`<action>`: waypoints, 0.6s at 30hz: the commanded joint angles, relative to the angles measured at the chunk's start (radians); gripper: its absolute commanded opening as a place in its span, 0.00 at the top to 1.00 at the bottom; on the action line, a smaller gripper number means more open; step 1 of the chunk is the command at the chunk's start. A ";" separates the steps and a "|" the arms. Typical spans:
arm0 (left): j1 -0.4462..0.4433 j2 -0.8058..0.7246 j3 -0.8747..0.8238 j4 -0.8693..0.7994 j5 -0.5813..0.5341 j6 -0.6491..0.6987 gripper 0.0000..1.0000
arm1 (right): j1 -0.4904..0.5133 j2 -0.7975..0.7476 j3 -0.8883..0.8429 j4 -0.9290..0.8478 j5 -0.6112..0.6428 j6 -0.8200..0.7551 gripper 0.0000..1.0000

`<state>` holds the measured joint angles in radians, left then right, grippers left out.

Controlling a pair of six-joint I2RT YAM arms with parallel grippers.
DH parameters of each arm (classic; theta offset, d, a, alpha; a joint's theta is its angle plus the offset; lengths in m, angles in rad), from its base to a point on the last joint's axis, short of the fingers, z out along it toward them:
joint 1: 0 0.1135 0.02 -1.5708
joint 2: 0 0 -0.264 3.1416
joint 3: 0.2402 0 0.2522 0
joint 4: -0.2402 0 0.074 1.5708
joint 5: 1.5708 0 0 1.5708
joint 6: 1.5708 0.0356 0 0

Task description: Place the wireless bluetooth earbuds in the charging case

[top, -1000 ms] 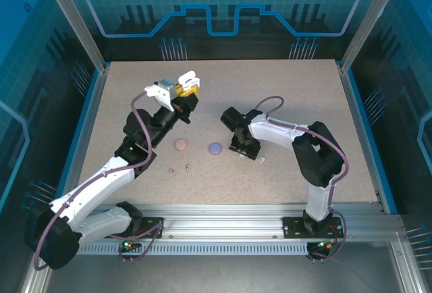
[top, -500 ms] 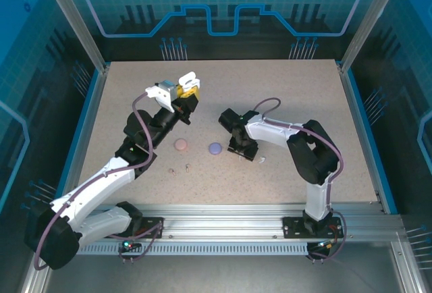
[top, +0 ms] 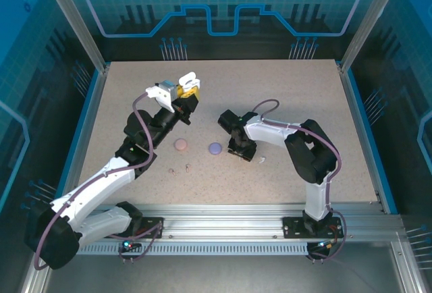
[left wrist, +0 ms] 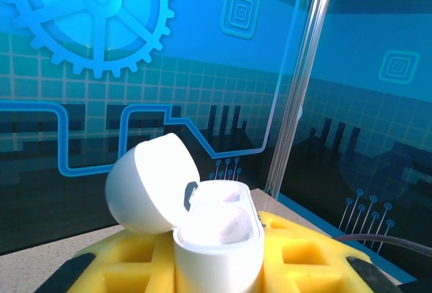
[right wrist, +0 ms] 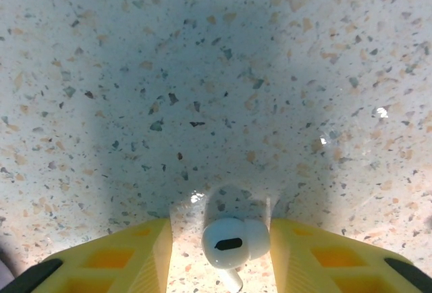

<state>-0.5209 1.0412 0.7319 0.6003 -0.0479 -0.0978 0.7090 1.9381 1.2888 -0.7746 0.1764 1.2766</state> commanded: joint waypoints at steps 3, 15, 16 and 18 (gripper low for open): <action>-0.005 -0.010 0.000 0.025 0.018 0.026 1.00 | 0.010 0.022 -0.006 -0.014 0.037 -0.075 0.56; -0.004 -0.006 0.004 0.019 0.030 0.024 1.00 | -0.005 0.012 -0.047 0.009 0.047 -0.116 0.56; -0.005 -0.006 0.005 0.018 0.031 0.023 1.00 | -0.006 0.012 -0.045 0.009 0.046 -0.117 0.57; -0.004 -0.006 0.004 0.017 0.033 0.022 1.00 | -0.008 0.016 -0.042 0.008 0.050 -0.120 0.57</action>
<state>-0.5209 1.0412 0.7319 0.5964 -0.0303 -0.0952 0.7082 1.9339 1.2758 -0.7586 0.1837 1.1728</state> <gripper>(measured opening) 0.237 0.429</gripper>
